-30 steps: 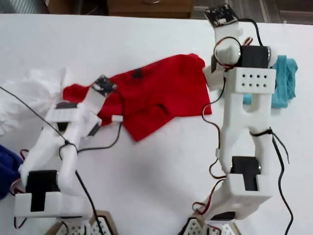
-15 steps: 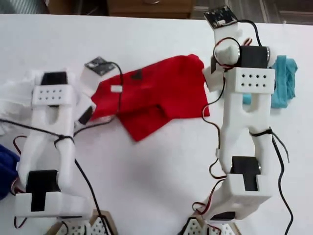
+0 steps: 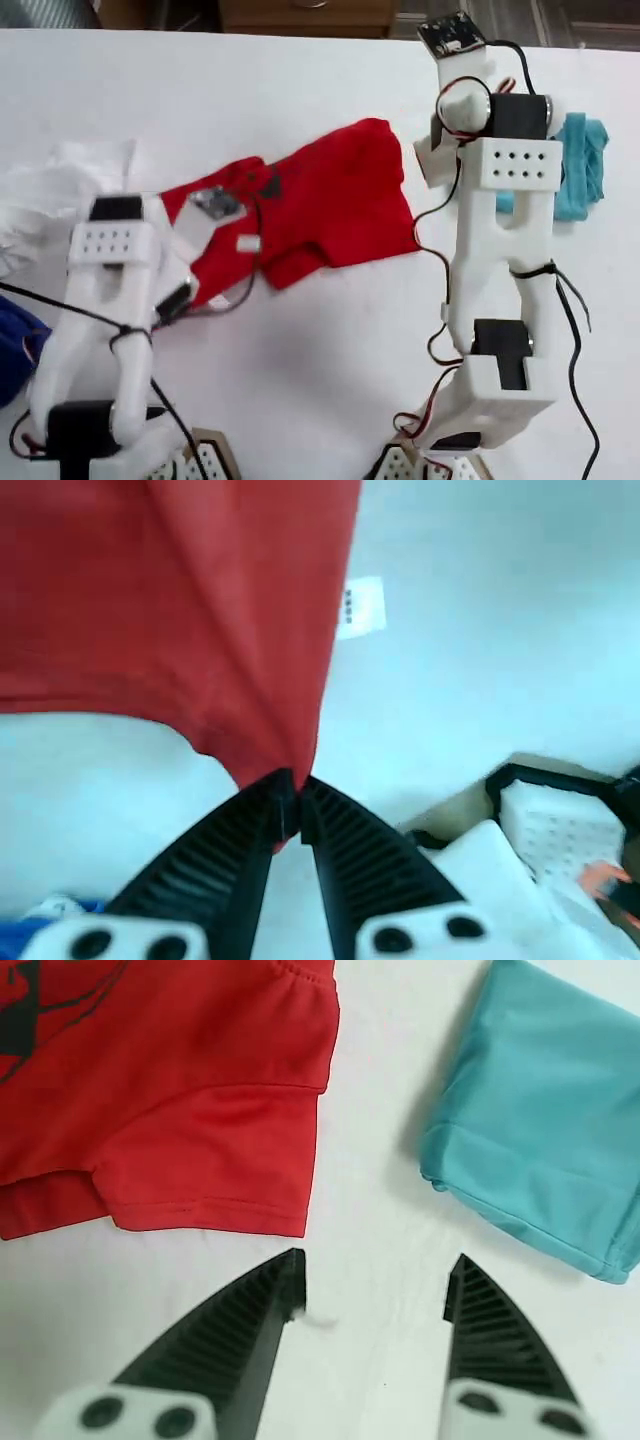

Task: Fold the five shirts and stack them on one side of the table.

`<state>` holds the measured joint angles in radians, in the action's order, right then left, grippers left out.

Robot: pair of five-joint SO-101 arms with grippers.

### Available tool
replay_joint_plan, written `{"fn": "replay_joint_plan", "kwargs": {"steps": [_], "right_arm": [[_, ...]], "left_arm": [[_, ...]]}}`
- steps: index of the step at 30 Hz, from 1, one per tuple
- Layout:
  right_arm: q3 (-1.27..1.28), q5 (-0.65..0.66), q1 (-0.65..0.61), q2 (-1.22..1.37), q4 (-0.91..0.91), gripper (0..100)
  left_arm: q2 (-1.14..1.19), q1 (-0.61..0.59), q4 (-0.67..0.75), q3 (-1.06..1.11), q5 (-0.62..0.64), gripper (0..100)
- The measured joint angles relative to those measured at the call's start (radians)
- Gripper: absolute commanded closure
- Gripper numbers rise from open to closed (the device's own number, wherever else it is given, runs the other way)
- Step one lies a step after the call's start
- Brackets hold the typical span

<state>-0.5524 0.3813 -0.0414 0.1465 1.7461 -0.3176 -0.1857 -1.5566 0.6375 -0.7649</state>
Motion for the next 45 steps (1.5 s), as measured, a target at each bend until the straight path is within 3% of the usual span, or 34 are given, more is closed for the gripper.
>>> {"fn": "replay_joint_plan", "kwargs": {"steps": [2,6,10,17,21,27,34,45], "right_arm": [[0.000,0.000,0.000,0.000,0.000,76.9],[0.000,0.000,0.000,0.000,0.000,76.9],[0.003,0.000,0.000,0.000,-0.058,76.9],[0.127,0.000,0.000,0.000,-0.264,76.9],[0.245,0.000,0.000,0.000,-0.377,76.9],[0.276,0.000,0.000,0.000,-0.446,76.9],[0.276,0.000,-0.002,0.000,-0.451,76.9],[0.276,0.000,-0.006,0.000,-0.451,76.9]], "left_arm": [[-0.023,-0.015,0.130,0.103,-0.011,96],[-0.028,-0.051,0.351,0.213,-0.012,85],[-0.034,-0.063,0.365,0.189,-0.012,84],[-0.035,-0.061,0.319,-0.064,0.068,84],[-0.011,-0.060,0.450,-0.032,0.121,84],[0.244,-0.074,0.612,0.014,0.132,84],[0.562,-0.166,0.583,-0.259,0.135,84],[0.944,-0.224,0.229,-0.947,0.137,87]]}}
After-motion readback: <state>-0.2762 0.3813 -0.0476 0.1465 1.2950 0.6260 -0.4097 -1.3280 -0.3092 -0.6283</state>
